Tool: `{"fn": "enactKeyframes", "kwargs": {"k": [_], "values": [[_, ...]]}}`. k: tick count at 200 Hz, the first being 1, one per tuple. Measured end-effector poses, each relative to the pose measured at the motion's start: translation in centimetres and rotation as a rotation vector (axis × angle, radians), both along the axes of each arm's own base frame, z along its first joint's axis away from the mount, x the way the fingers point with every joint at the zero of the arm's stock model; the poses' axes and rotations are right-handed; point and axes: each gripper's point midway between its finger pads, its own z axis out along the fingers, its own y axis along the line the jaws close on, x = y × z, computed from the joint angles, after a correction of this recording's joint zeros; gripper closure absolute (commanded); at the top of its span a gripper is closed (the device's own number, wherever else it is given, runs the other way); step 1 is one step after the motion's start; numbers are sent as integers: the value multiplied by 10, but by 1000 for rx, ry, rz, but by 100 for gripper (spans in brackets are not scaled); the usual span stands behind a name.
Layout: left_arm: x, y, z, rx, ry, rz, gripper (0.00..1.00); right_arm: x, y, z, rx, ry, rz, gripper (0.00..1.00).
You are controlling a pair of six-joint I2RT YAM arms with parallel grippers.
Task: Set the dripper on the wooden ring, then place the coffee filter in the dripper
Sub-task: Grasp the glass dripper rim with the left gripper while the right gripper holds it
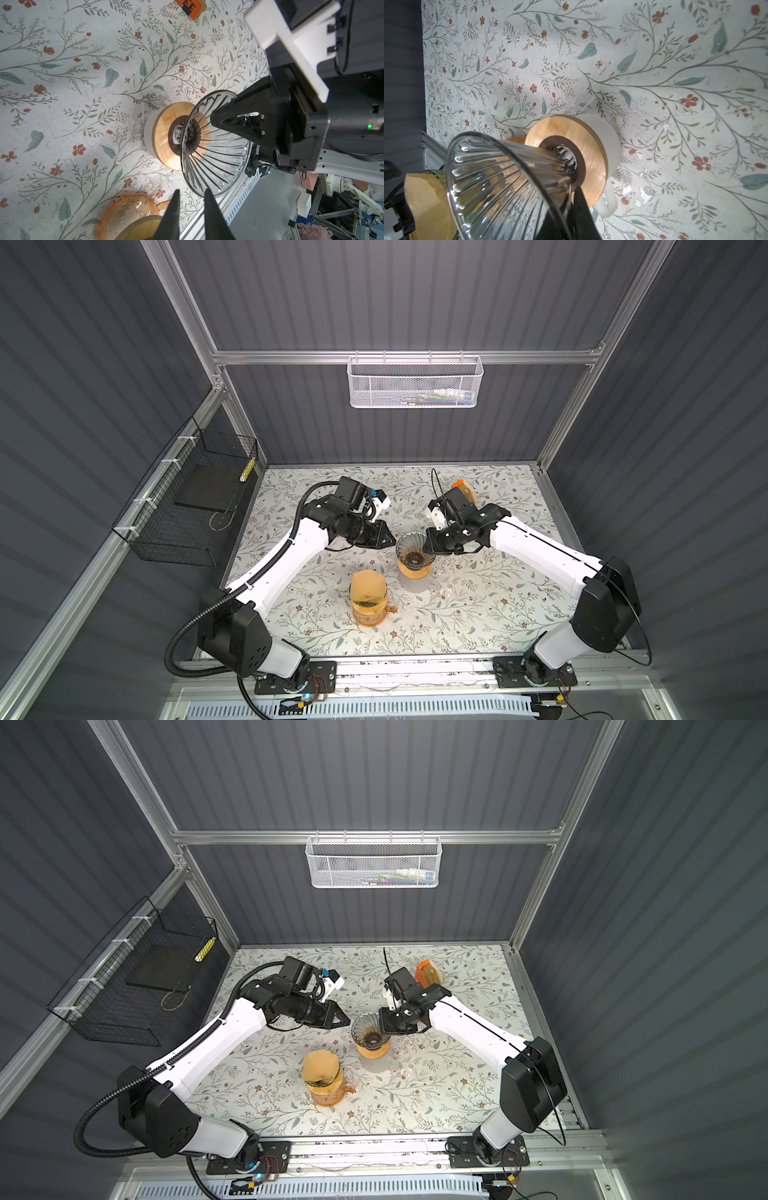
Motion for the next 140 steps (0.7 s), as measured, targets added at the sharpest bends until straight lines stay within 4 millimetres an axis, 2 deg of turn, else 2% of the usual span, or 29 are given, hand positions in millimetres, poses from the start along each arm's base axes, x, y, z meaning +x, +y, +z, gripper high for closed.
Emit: {"fn": "enactKeyframes", "kwargs": {"k": [82, 140], "values": [[-13, -10, 2, -25, 19, -60, 79, 0, -5, -7, -28, 0, -11, 100], [-14, -16, -25, 22, 87, -91, 81, -1, -6, -11, -33, 4, -12, 100]]}}
